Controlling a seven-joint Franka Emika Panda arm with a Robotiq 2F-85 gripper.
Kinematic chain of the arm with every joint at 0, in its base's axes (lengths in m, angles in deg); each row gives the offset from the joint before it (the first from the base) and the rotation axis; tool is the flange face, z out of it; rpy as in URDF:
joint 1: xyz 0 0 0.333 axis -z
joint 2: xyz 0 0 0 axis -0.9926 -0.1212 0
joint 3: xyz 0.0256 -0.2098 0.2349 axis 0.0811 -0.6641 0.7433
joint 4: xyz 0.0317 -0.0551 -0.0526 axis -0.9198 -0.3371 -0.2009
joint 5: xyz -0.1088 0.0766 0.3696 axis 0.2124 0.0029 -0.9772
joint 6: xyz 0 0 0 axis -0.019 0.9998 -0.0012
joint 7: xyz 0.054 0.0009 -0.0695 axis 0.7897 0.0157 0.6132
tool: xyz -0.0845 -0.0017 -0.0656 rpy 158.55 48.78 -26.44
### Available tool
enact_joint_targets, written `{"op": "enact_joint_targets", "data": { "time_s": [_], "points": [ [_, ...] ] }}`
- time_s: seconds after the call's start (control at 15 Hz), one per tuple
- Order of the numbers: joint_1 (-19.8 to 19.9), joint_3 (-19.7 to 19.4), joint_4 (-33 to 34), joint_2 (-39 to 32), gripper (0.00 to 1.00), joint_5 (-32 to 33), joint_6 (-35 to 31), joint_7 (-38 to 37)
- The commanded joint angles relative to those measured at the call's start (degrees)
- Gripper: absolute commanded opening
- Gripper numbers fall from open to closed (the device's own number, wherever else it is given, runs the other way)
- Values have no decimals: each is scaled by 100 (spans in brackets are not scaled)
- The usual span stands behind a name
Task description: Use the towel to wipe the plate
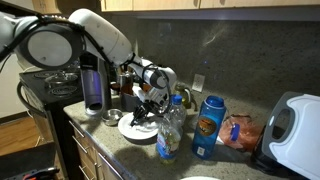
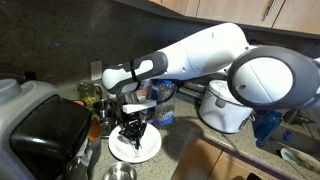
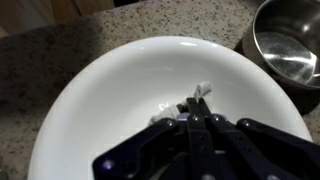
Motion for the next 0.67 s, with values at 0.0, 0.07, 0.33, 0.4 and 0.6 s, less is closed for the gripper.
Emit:
{"op": "enact_joint_targets", "data": {
  "time_s": [0.0, 0.07, 0.33, 0.4, 0.6],
  "points": [
    [-281, -305, 337, -143, 0, 406, 72, -577],
    [-351, -379, 338, -142, 0, 549, -25, -751],
    [-612, -582, 257, -95, 0, 980, -537, -1469],
    [-655, -600, 214, -74, 0, 1025, -716, -1604],
    [-731, -615, 121, -20, 0, 1069, -1126, -1916]
  ]
}}
